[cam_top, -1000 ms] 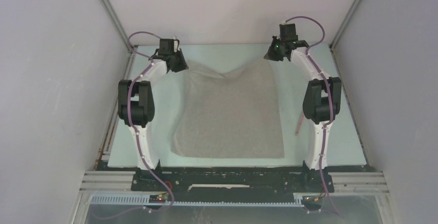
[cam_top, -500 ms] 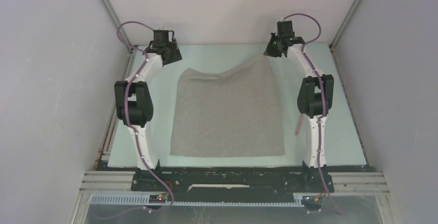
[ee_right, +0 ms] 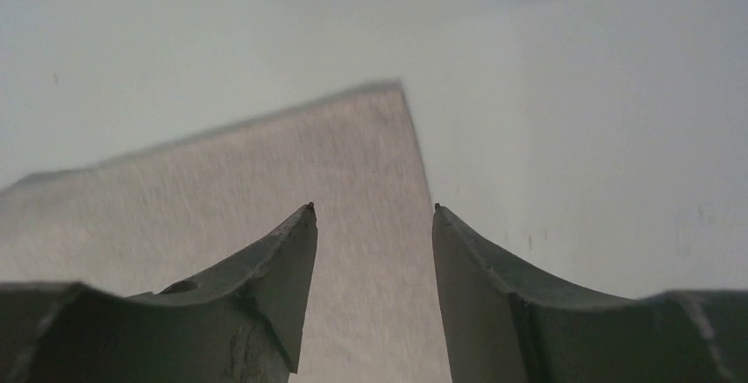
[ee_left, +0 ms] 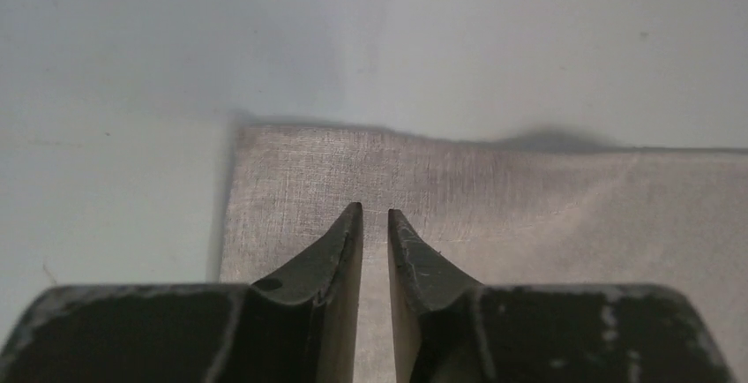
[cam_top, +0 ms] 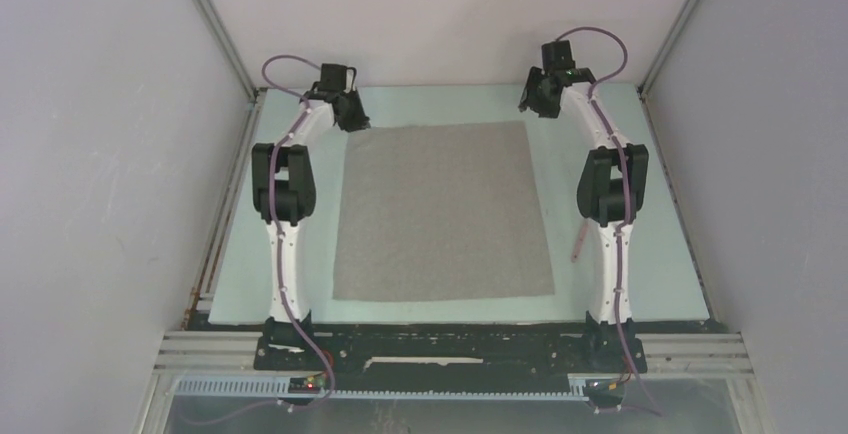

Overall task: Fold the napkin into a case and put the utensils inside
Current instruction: Flatten out the crumpled napkin at the center of the board, then pick up the flattened napkin from the center of the board.

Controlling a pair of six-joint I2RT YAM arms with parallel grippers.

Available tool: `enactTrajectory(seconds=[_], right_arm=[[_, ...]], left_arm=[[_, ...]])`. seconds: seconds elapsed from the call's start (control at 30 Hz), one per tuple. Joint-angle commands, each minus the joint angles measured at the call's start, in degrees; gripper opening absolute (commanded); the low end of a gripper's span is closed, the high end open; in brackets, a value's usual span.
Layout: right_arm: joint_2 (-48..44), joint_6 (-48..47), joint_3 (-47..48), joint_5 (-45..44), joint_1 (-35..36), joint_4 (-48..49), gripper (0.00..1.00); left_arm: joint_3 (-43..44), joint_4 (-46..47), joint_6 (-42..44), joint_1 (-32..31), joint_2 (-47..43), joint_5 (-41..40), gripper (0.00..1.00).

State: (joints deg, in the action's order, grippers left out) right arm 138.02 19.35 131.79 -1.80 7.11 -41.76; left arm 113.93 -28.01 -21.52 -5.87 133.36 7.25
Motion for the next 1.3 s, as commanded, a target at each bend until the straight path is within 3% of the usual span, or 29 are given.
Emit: enactTrajectory(seconds=[0.0, 0.2, 0.37, 0.43, 0.5, 0.57, 0.67, 0.73, 0.9, 1.03, 1.17, 1.27], right_arm=[[-12.41, -2.55, -10.66, 1.83, 3.28, 0.35, 0.58], [-22.88, 0.73, -30.12, 8.13, 6.1, 8.7, 0.55], [-27.44, 0.7, -39.56, 9.35, 6.82, 7.62, 0.57], [-29.55, 0.07, -41.97, 8.9, 6.86, 6.12, 0.62], [-32.56, -0.9, -44.85, 6.85, 7.17, 4.51, 0.78], [-35.69, -1.48, -47.77, 4.76, 7.94, 1.61, 0.8], [-41.41, 1.27, -54.02, 3.5, 9.96, -1.9, 0.79], [-46.01, 4.48, -59.99, 4.13, 11.52, -3.69, 0.79], [-57.18, 13.61, -72.15, 0.29, 18.42, -7.02, 0.73], [-65.76, 21.23, -80.4, -4.45, 21.13, -10.5, 0.68], [-77.01, 27.06, -90.04, -0.54, 18.28, -8.36, 0.55], [-84.63, 28.5, -96.49, 2.5, 14.98, -6.31, 0.51]], left_arm=[[6.49, -5.49, -7.65, 1.99, 5.58, 0.55, 0.22], [6.58, -4.28, -13.25, 4.22, 7.29, -1.78, 0.17], [10.85, -3.77, -18.4, 7.74, 9.78, 2.06, 0.18], [15.0, -5.49, -16.84, 7.78, 11.46, 2.25, 0.2], [18.13, -8.04, -14.52, 7.69, 11.78, 2.51, 0.24], [16.75, -10.16, -10.1, 6.91, 6.75, -0.97, 0.32], [7.43, -11.48, -5.66, 3.87, -5.46, -8.61, 0.46], [-3.8, -9.97, -5.1, 1.6, -15.84, -11.43, 0.52], [-42.61, 3.53, -13.07, -3.41, -42.23, -7.93, 0.64], [-61.77, 3.27, -13.54, -8.48, -57.17, -10.65, 0.63], [-72.07, 0.68, -16.28, -13.08, -70.54, -14.1, 0.58], [-77.28, -2.26, -19.07, -14.07, -75.77, -14.75, 0.52]])
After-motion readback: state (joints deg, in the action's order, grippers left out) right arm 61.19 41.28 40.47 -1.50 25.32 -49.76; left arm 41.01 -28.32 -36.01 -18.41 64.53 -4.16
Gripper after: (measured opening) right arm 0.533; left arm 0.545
